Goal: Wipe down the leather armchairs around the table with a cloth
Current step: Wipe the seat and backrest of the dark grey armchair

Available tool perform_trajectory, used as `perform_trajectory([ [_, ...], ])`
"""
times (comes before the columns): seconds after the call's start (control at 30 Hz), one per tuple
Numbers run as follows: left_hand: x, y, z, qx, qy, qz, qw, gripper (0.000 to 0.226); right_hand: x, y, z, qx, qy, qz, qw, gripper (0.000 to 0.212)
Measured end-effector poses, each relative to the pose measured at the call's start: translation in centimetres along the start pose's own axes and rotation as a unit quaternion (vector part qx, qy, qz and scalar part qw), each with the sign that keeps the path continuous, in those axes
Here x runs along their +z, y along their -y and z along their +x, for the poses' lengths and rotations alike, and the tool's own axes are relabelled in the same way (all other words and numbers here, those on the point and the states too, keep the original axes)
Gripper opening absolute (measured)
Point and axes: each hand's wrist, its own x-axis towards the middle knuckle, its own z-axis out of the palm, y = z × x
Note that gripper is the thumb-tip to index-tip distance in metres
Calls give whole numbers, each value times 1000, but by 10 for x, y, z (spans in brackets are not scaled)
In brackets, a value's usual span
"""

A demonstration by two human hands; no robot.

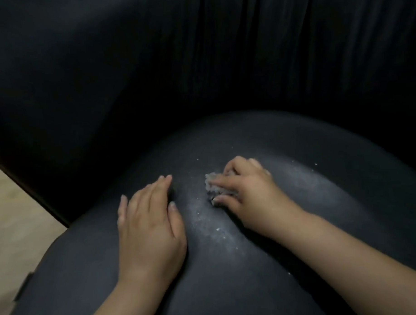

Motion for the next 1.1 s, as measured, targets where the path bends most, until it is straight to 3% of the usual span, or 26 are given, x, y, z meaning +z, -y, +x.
perform_trajectory([
  [0.13, 7, 1, 2, 1, 32, 33, 999, 54, -2, -22, 29, 82, -51, -13, 995, 35],
  [0.33, 8, 3, 3, -18, 48, 56, 997, 60, 8, 3, 24, -34, 7, 4, 999, 38],
  [0.5, 10, 4, 2, -31, 44, 46, 997, 59, -7, -28, 54, 128, -51, -82, 987, 36],
  [0.67, 12, 6, 2, -36, 23, 23, 999, 60, 25, 22, 48, -37, 13, 11, 999, 42],
  [0.87, 16, 8, 1, -37, 19, 20, 999, 64, 16, -14, 92, 98, -50, -71, 991, 36],
  [1.03, 19, 11, 2, -39, 24, 24, 999, 73, 35, 29, 74, -70, 36, -5, 997, 39],
  [1.1, 20, 11, 2, -37, 24, 29, 999, 73, 30, 14, 80, -47, 33, -26, 998, 40],
])
